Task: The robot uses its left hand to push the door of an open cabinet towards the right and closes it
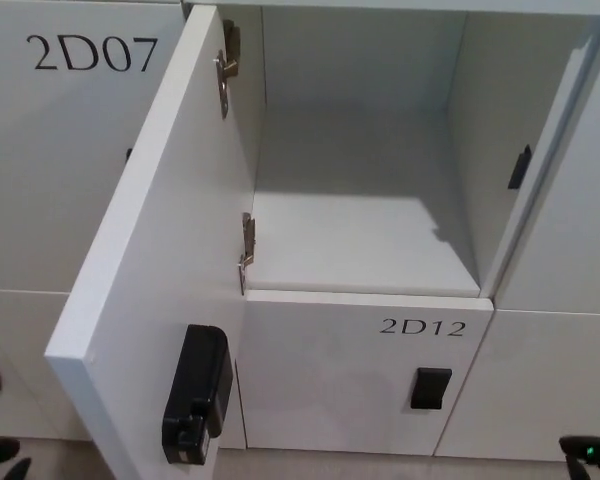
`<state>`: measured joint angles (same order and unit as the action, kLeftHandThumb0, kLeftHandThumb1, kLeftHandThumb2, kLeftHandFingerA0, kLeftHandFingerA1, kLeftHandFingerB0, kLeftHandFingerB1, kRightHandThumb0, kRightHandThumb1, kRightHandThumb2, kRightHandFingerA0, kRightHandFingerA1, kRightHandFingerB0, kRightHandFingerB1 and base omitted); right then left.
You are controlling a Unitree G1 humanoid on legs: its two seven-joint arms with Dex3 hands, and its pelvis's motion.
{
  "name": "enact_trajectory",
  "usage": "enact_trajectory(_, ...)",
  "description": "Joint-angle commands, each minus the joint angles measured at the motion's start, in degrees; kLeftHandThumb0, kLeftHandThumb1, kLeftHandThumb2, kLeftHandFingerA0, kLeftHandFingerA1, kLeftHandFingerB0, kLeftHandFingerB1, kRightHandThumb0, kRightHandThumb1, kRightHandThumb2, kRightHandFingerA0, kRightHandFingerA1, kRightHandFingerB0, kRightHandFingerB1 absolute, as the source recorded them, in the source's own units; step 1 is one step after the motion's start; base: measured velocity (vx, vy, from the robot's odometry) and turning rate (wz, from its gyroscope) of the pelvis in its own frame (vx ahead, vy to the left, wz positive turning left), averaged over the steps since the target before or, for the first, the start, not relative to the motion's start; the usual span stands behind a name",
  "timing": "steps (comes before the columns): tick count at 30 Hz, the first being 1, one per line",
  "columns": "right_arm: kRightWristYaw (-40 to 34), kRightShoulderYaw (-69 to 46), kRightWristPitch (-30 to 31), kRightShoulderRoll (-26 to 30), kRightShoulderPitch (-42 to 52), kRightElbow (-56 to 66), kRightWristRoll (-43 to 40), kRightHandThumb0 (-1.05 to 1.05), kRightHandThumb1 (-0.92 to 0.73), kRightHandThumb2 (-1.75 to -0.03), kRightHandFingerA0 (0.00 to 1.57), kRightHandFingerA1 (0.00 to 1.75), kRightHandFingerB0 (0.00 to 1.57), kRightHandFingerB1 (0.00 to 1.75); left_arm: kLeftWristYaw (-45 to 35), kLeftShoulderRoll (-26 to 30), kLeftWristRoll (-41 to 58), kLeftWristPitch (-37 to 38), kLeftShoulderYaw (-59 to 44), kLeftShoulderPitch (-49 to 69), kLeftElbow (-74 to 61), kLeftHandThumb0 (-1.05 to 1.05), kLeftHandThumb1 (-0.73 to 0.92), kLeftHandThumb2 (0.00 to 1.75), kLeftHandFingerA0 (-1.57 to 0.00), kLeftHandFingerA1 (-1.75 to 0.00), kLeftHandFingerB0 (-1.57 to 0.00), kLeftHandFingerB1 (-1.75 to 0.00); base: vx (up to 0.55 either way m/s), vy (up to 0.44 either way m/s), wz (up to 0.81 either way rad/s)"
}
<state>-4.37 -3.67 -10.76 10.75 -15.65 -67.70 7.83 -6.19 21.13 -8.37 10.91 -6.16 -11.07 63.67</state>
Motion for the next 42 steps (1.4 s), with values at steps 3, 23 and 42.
enact_trajectory(3,-4.0,-1.1,-6.8,-0.2,-1.7,-4.2,-0.5,-0.45,-0.86,-0.66,0.49,0.42,0.39,0.38,-2.5,2.1,2.7,7.2,-1.9,-1.8,4.2,-0.64,0.86,0.66,-0.46,-0.45,-0.43,-0.36,0.0,0.0,0.0)
enact_trajectory(23,-4.0,-0.9,-8.3,-0.5,-1.1,-5.6,-0.3,-0.44,-0.85,-0.65,0.52,0.43,0.41,0.39,0.9,-0.6,-13.7,13.7,16.2,-8.6,-37.6,-0.66,0.92,0.68,-0.32,-0.34,-0.27,-0.3,0.0,0.0,0.0)
enact_trajectory(42,-3.6,0.1,-9.5,0.4,-2.2,-5.2,0.7,-0.52,-0.65,-0.96,0.35,0.54,0.27,0.48,0.2,-18.6,-33.8,3.8,45.4,-22.3,-45.0,-0.72,0.92,0.74,-0.36,-0.35,-0.24,-0.3,0.01,0.002,0.02)
